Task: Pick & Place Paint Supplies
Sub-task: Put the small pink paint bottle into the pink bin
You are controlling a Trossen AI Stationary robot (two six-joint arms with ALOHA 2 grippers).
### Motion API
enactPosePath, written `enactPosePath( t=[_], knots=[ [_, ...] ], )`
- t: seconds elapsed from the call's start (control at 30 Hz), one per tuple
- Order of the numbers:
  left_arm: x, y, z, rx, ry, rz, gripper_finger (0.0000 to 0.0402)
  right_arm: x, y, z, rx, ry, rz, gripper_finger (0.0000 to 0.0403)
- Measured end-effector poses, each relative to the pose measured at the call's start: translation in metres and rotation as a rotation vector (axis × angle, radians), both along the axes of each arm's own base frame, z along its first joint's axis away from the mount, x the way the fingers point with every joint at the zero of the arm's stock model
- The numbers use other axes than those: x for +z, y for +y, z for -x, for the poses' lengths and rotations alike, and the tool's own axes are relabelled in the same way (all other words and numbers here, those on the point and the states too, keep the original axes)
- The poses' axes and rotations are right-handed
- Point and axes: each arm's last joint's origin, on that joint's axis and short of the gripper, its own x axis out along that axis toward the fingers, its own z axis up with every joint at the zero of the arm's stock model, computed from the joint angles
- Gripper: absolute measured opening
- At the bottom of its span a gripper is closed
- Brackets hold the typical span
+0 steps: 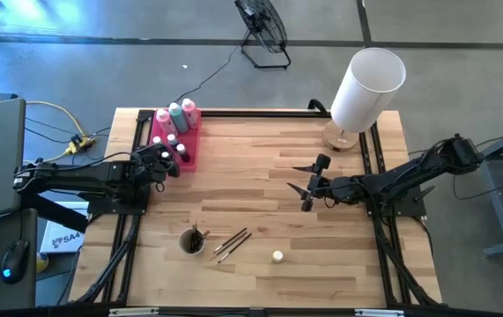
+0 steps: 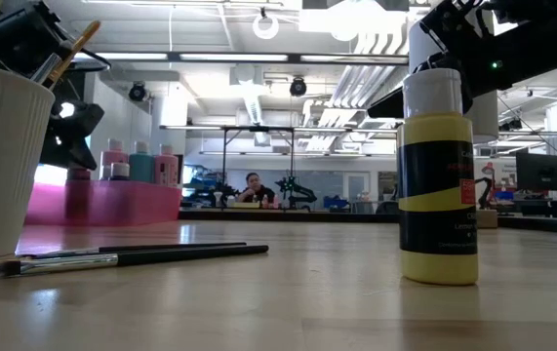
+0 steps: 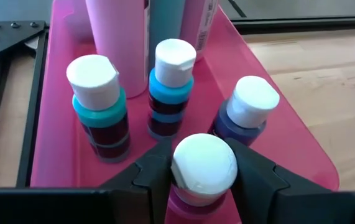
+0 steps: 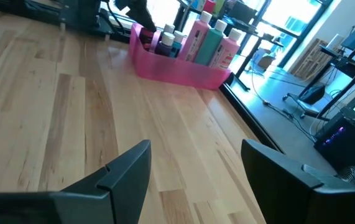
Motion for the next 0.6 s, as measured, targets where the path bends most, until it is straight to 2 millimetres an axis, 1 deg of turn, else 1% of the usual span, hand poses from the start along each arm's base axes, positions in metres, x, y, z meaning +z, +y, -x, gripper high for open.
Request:
enactPosePath(
  t=[0.17, 0.6],
  knots=[
    [0.0001, 0.0, -0.0001, 0.0, -0.002, 0.0, 0.0145, 0.0, 0.0002, 0.0, 0.003, 0.001, -0.001, 0.0245],
    [0.0011, 0.0004, -0.0007, -0.02, 0.038, -0.037, 0.0148, -0.0009, 0.0007, 0.0, 0.025, 0.011, -0.005, 0.0245]
  ],
)
